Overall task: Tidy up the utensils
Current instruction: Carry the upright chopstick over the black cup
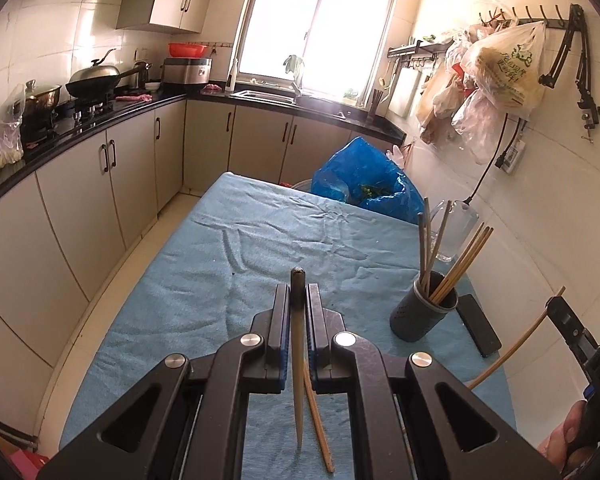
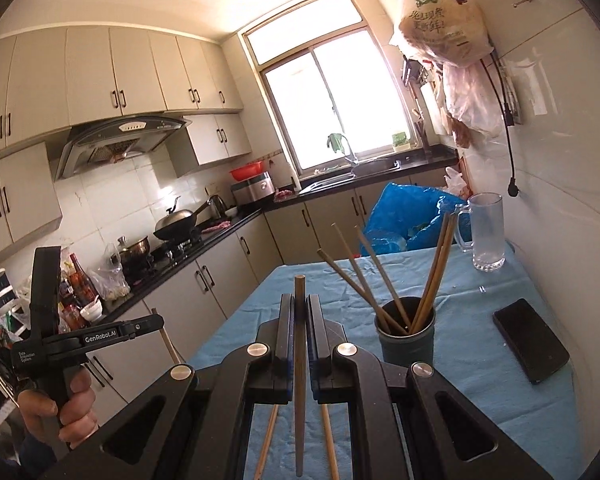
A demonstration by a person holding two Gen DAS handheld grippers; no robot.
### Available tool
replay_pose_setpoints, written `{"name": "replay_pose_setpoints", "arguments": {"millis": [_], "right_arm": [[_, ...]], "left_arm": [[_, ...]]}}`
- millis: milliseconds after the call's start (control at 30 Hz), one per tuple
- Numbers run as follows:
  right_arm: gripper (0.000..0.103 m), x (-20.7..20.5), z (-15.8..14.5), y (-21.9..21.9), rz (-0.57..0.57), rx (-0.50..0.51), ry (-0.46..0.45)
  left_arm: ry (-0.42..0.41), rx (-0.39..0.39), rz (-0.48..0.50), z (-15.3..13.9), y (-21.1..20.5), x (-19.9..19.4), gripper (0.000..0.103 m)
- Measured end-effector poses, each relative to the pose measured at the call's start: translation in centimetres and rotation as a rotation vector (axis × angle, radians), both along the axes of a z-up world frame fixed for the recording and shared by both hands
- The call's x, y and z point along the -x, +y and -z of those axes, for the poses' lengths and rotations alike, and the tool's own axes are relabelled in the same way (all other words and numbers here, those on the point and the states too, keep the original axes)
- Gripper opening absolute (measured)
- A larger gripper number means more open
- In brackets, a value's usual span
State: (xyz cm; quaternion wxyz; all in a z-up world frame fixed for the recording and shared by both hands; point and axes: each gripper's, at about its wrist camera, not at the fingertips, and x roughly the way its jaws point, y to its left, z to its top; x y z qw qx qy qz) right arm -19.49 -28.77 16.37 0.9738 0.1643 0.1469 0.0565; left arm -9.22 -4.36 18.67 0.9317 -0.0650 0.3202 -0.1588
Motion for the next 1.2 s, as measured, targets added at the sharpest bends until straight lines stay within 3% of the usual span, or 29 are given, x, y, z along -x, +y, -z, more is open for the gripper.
{"name": "replay_pose_setpoints", "arguments": {"millis": [633,1200], "right_arm": [[0.006,2.8,-0.3,-4.3,0.100,-0.057,-0.045],[0.006,4.2,-1.5,-7.2,0.161,-0.072,-0.076]], "left_arm": [[-0.027,0.000,0.060,-2.0,-2.5,0.6,0.007],[-0.059,0.008,0.194,-5.5,-7.6,1.5,0.007]]}}
